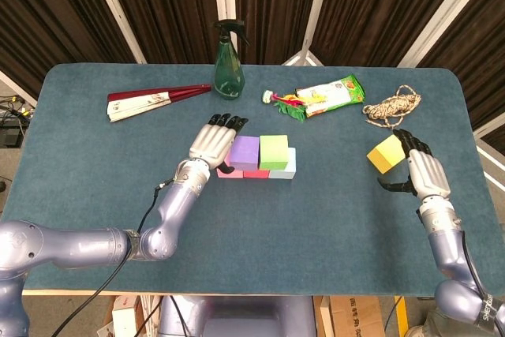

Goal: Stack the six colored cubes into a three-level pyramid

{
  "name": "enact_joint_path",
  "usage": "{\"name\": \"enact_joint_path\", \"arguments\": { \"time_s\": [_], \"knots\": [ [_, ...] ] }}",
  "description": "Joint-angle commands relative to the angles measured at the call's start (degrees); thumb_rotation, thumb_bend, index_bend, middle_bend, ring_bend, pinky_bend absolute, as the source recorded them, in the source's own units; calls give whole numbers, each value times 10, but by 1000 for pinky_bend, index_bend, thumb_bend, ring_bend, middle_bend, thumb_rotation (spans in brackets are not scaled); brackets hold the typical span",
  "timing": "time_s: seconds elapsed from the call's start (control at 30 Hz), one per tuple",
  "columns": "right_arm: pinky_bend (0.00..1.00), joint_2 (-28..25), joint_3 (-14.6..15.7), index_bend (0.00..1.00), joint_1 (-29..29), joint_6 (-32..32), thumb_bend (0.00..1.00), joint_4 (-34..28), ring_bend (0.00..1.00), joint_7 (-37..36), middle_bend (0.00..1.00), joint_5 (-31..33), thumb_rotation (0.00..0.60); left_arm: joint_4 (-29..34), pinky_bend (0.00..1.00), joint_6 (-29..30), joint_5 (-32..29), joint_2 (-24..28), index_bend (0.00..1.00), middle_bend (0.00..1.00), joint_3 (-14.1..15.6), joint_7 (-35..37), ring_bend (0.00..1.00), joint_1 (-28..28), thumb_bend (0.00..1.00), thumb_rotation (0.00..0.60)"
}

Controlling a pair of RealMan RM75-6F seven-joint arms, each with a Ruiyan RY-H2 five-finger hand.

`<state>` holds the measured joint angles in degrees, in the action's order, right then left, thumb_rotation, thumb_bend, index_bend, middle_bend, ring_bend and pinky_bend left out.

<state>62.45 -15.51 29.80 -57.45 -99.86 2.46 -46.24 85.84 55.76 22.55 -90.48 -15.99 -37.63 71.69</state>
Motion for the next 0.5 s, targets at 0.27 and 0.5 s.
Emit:
{"name": "enact_joint_path", "arguments": {
  "time_s": [0.27, 0.5],
  "knots": [
    [11, -1, -1, 0, 0, 2, 270, 0, 0, -5, 0, 0, 600, -13, 18, 12, 38, -27, 0, 60, -19, 32, 6, -4, 244, 600],
    [11, -3, -2, 0, -1, 4, 270, -2, 0, -10, 0, -3, 600, -27, 18, 21, 57, -48, 0, 62, -26, 39, 6, -3, 265, 600]
  ]
}}
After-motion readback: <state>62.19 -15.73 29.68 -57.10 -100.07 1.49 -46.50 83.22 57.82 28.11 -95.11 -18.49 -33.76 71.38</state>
